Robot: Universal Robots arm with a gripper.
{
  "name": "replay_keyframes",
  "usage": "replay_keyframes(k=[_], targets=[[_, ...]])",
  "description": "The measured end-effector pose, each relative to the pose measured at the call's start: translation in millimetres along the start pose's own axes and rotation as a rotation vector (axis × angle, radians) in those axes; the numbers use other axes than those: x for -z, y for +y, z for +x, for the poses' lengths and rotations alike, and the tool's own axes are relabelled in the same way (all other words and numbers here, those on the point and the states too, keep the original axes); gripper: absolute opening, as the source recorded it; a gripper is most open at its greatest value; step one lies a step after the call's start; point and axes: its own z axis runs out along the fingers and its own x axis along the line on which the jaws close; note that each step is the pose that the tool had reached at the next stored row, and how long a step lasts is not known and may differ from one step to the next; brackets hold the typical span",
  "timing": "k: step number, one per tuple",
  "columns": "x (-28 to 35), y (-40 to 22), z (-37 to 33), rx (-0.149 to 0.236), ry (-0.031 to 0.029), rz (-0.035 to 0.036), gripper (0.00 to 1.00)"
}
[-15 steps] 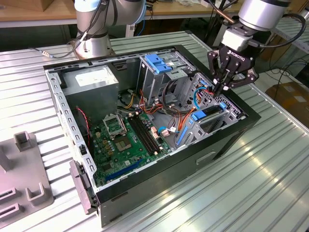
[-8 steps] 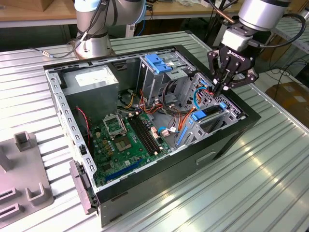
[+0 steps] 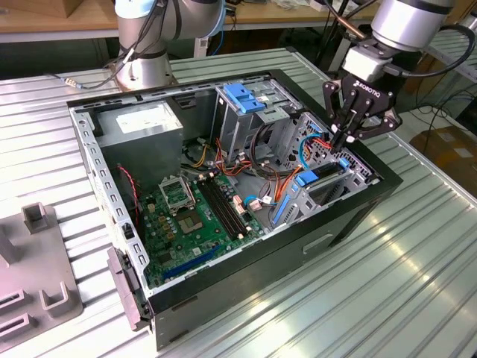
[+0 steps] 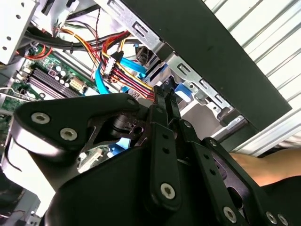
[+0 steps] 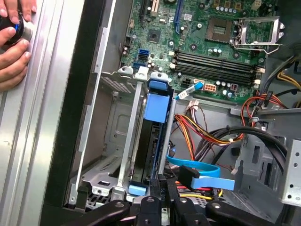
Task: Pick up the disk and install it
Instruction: 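Insert the first disk wire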
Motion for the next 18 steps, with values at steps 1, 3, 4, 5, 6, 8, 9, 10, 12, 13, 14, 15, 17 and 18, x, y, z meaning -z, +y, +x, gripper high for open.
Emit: replay_keyframes(k=[1, 3, 4, 5, 6, 8, 9, 10, 12, 13, 14, 15, 17, 18], targets=[[-0.5, 0.2, -0.1, -0.007, -0.0003, -0.0004, 0.17], [-1.0, 1.9, -0.4, -0.013, -0.0005, -0.0008, 0.17], [-2.0, 4.1, -0.8, -0.018, -0.0009, -0.001, 0.17], [-2.6, 4.6, -0.9, -0.025, -0.001, -0.0015, 0.17], [-3.3, 4.6, -1.0, -0.032, -0.0011, -0.0019, 0.17], [-5.2, 4.6, -1.1, -0.059, -0.002, -0.0034, 0.17], [-5.8, 4.7, -1.1, -0.071, -0.0023, -0.0041, 0.17], [-6.1, 4.7, -0.4, -0.076, -0.0022, -0.0044, 0.17], [-7.3, 5.5, 2.4, -0.081, -0.0027, -0.0047, 0.17], [-7.4, 6.0, 2.8, -0.081, -0.0026, -0.0048, 0.17], [-7.8, 6.9, 2.6, -0.081, -0.0036, -0.0043, 0.17], [-8.1, 7.5, 2.5, -0.081, -0.0035, -0.0033, 0.17], [-9.4, 8.5, 2.5, -0.084, -0.0033, -0.0027, 0.17], [-9.9, 8.6, 2.8, -0.086, -0.0032, -0.0028, 0.17]])
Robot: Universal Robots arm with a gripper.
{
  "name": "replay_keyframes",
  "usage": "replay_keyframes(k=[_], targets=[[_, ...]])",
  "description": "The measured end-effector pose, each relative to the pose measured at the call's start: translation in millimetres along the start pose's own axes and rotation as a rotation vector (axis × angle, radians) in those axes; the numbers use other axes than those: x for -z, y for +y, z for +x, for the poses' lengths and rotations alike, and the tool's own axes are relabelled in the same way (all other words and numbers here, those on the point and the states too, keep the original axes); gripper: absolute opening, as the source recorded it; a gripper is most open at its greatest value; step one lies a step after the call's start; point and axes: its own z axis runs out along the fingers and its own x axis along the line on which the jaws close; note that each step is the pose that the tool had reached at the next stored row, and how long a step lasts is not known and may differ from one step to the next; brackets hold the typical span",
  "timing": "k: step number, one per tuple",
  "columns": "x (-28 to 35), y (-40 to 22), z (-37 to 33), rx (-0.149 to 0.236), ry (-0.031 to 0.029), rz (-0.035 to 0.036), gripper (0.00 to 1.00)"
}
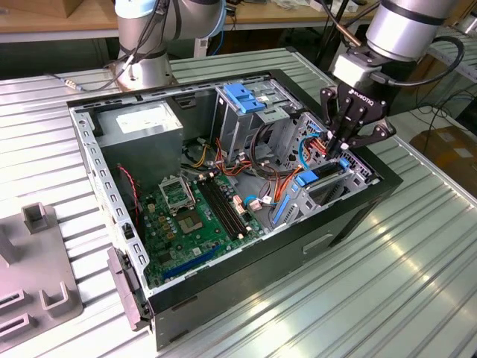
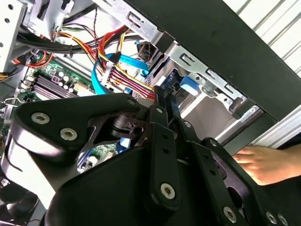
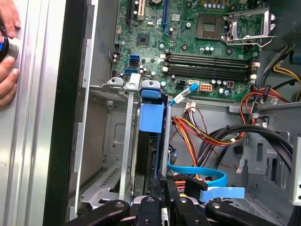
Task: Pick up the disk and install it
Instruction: 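Insert the first disk wire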
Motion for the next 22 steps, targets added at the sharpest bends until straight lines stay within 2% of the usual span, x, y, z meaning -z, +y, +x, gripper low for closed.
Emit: replay_keyframes(k=[4, 7, 10, 13, 16, 22], targets=[[-1.9, 0.3, 2.2, -0.013, -0.0005, -0.0008, 0.17], [-2.4, 0.4, 2.8, -0.041, -0.0013, -0.0023, 0.17], [-2.7, 2.4, 7.9, -0.043, -0.0013, -0.0025, 0.17], [-3.3, 4.9, 7.9, -0.046, -0.0016, -0.0026, 0.17], [-4.2, 4.7, 7.8, -0.075, -0.0023, -0.0043, 0.17], [-4.8, 3.1, 7.4, -0.09, -0.0028, -0.0052, 0.17]])
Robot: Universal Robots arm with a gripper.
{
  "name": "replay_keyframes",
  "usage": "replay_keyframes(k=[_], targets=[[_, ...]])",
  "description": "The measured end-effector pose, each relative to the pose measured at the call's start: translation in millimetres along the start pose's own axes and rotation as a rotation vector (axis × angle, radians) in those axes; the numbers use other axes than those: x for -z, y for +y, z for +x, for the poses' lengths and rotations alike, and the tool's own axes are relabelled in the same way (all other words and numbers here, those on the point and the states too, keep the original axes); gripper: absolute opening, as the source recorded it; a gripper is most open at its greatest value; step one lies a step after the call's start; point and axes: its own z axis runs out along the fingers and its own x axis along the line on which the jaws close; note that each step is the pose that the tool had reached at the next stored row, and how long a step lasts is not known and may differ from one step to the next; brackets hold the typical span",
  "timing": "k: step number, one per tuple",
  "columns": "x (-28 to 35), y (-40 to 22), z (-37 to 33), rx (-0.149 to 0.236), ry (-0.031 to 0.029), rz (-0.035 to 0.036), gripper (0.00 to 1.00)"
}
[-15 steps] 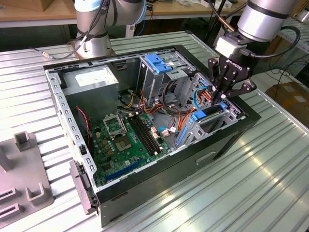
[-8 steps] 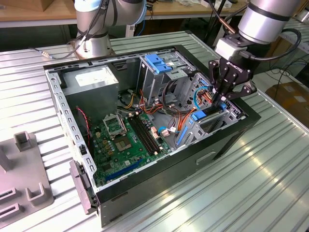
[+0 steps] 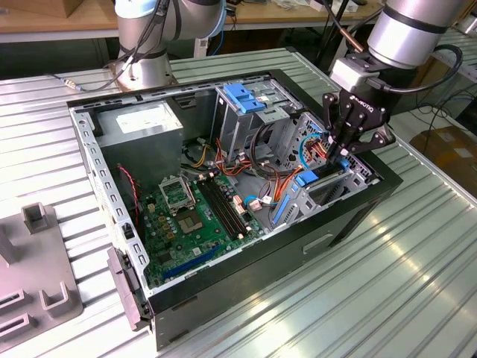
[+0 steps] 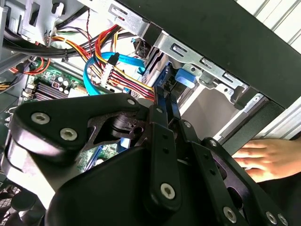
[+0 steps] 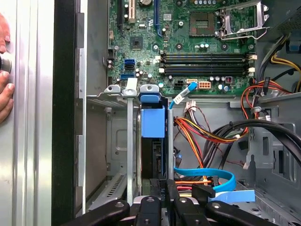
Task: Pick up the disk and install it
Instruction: 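Insert the first disk wire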
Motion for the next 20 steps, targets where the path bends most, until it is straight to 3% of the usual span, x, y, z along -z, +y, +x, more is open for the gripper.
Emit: replay_keyframes(k=[8, 20], targets=[[-1.8, -0.1, -0.1, 0.0, -0.0004, 0.0, 0.17], [-2.4, 2.2, -0.1, -0.001, -0.0005, 0.0153, 0.17]])
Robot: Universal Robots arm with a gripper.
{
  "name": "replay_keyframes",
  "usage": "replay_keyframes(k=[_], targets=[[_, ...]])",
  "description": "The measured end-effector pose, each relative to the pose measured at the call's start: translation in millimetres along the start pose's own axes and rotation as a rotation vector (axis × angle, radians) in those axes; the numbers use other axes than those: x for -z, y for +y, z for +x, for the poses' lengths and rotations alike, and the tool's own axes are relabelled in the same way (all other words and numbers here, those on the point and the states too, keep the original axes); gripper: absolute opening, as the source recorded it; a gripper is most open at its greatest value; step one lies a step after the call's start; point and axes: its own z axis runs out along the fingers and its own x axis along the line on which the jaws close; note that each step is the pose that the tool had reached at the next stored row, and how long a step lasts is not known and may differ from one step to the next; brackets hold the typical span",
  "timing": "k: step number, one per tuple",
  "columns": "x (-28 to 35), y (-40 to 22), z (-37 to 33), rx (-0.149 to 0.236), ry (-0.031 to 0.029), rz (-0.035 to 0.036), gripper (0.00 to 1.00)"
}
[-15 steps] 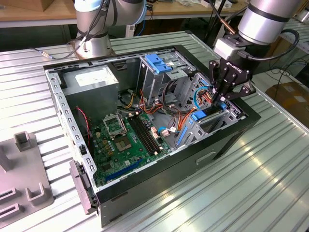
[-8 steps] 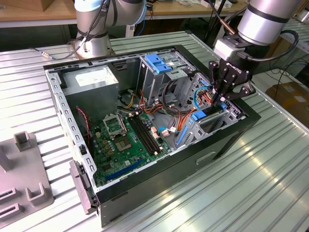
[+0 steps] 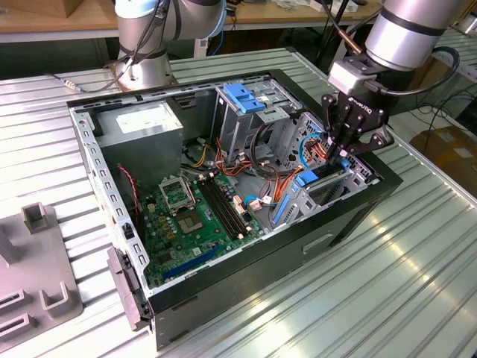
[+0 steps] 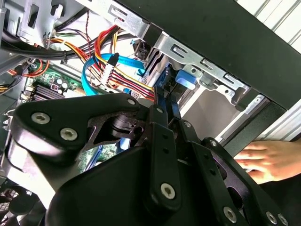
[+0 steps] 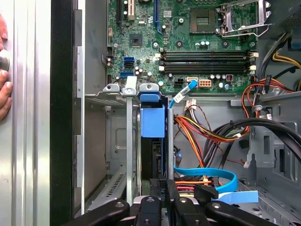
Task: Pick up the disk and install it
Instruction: 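Insert the first disk wire, then insert the second disk wire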
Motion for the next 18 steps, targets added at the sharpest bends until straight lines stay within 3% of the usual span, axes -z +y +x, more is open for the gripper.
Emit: replay_keyframes(k=[4, 5, 6, 7, 8, 9, 18], targets=[[-0.5, 1.5, 0.0, 0.0, -0.0002, 0.0036, 0.17], [-1.4, 2.1, -0.1, 0.0, -0.0025, 0.0037, 0.17], [-6.5, 2.6, -0.4, 0.0, -0.0048, 0.0037, 0.17], [-6.6, 2.7, -0.4, 0.0, -0.0054, 0.0037, 0.18], [5.6, 2.9, 0.3, 0.0, -0.0048, 0.0037, 0.25], [6.2, 2.9, 0.4, 0.0, -0.005, 0.0037, 0.11], [7.5, 3.1, 0.4, 0.0, -0.0049, 0.0038, 0.11]])
